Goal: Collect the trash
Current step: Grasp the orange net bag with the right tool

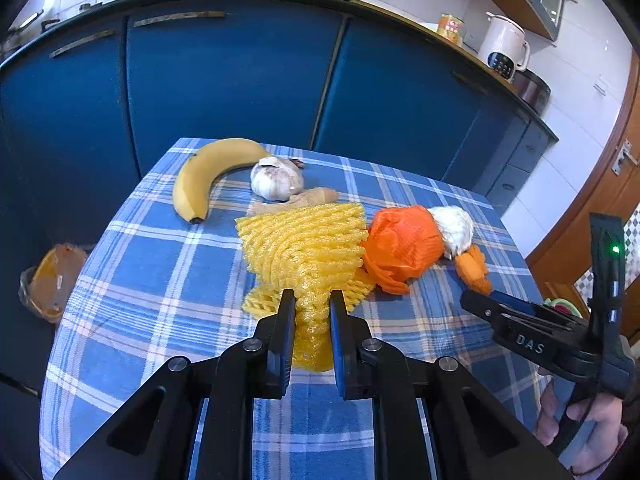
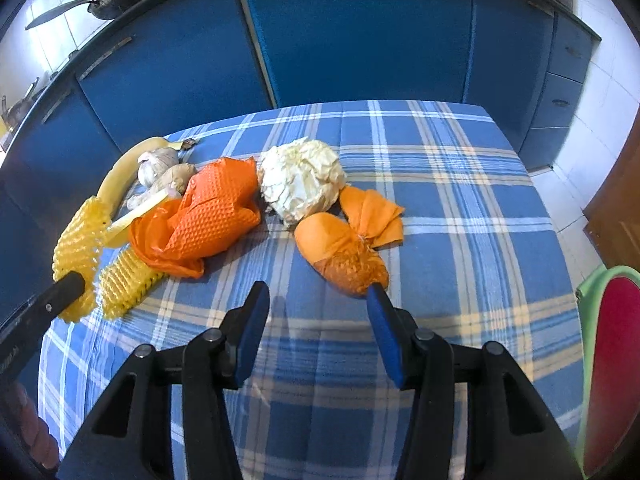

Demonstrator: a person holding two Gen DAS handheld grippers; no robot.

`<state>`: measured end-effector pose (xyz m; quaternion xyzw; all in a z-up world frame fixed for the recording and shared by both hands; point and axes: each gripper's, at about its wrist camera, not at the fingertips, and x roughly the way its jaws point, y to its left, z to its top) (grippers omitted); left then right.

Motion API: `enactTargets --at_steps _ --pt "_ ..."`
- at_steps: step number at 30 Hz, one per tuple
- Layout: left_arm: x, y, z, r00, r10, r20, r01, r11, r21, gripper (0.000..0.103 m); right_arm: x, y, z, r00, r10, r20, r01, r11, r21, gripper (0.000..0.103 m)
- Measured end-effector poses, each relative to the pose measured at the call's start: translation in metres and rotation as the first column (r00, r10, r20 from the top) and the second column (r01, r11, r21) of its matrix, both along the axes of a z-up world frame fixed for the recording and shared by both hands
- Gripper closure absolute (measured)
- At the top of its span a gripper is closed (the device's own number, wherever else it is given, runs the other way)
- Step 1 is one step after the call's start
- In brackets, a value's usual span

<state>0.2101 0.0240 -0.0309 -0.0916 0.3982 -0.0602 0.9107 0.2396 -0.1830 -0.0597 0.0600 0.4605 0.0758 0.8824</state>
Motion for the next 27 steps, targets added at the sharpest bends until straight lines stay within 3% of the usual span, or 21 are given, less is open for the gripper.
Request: enactTargets --at_steps 1,4,8,15,23,27 --pt "0.0 -0.001 0.0 1.0 -0.001 -0.001 0.001 1.0 0.0 0.087 0.001 0.0 -0.001 1.0 0.0 0.001 0.0 1.0 -0.001 0.05" --pt "-0.001 -0.002 0.0 1.0 -0.002 -0.002 0.002 1.0 -0.002 0.087 0.002 0.001 -0.003 1.0 0.015 -0.008 -0.015 1.0 0.011 0.07" --pt "-0.002 -0.003 0.0 1.0 -0.004 0.0 0.004 1.0 -0.003 0.087 -0.001 0.002 -0.006 1.0 0.024 -0.01 -0.023 1.0 0.013 0.086" --pt "-0.002 -0.001 0.0 1.0 0.001 0.001 -0.001 1.0 -0.013 0.087 -0.014 0.001 0.008 0.999 0.025 0.031 -0.026 1.0 0.005 0.085" --pt "-0.001 0.009 0.001 1.0 0.03 0.0 -0.03 0.999 -0.016 0.087 0.009 0.002 0.01 0.999 -0.012 0.048 0.013 0.999 -0.034 0.069" --pt "-0.002 0.01 0.0 0.999 0.034 -0.002 -0.034 0.999 -0.017 0.087 0.024 0.007 0.003 0.999 -0.023 0.045 0.027 0.996 -0.09 0.066"
